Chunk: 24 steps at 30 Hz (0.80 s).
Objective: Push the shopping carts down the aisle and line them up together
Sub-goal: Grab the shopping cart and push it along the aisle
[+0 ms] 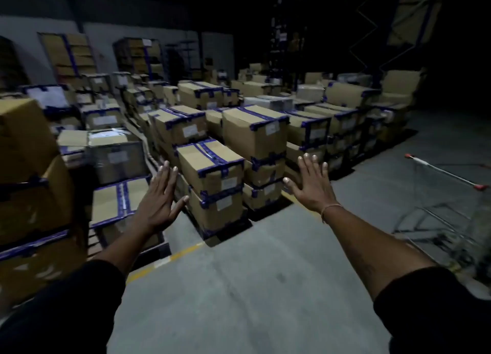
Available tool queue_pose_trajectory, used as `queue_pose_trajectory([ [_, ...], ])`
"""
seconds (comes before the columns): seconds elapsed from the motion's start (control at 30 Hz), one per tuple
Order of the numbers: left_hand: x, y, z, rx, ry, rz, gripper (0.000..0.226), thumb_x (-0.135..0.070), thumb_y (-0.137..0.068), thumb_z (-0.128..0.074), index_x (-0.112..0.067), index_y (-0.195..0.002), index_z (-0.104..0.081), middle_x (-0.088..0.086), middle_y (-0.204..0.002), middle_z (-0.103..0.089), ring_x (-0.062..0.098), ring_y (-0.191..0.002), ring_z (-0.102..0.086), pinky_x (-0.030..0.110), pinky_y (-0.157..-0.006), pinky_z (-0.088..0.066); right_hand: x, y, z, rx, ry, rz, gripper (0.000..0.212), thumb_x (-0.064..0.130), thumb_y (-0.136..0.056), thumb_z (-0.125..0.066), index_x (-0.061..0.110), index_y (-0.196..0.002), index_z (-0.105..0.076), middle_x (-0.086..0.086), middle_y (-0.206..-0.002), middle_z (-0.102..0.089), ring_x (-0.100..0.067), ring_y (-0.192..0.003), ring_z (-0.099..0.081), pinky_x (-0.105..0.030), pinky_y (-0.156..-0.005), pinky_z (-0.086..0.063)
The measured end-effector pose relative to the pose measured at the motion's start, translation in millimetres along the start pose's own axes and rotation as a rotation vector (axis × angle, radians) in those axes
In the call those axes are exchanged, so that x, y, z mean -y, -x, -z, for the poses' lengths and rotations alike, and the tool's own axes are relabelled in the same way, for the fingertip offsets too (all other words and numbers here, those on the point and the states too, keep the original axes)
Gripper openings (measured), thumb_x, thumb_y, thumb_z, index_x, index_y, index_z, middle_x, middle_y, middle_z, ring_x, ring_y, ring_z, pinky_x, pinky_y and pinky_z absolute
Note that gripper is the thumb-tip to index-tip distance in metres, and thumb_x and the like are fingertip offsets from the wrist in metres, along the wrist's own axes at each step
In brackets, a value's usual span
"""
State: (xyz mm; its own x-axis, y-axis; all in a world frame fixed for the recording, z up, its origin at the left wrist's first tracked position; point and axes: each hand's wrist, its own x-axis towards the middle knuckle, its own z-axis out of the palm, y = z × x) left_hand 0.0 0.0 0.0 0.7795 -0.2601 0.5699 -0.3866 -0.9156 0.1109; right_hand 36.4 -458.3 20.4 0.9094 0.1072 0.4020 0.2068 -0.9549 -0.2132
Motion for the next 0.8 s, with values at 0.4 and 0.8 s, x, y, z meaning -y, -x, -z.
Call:
queue_pose_trajectory([
  [0.4, -142.3, -83.2, -157.3, 0.195, 0.111, -0.091, 0.089, -0.072, -0.099, -0.022, -0.018, -0.166, 0.003, 0.002, -0.173, 0.016, 0.020, -0.159, 0.014, 0.045, -0.129, -0.003, -194.0, 39.5, -4.3, 0.032, 0.039, -0.231, 0.114, 0.091, -0.086, -0.005, 0.015, -0.171, -0.004, -0.007, -0.179, 0.005, -0.024, -0.164, 0.012, -0.048, -0.130, 0.015],
  [0.8, -306.3, -191.4, -299.0, 0.270, 0.292, -0.258, 0.086, -0.069, -0.102, -0.027, -0.023, -0.165, 0.009, -0.002, -0.172, 0.021, 0.015, -0.158, 0.018, 0.044, -0.129, -0.002, -387.8, 65.6, 1.5, 0.035, 0.084, -0.431, 0.104, 0.082, -0.093, -0.020, 0.014, -0.171, -0.012, -0.008, -0.179, -0.001, -0.026, -0.165, 0.008, -0.049, -0.131, 0.011],
])
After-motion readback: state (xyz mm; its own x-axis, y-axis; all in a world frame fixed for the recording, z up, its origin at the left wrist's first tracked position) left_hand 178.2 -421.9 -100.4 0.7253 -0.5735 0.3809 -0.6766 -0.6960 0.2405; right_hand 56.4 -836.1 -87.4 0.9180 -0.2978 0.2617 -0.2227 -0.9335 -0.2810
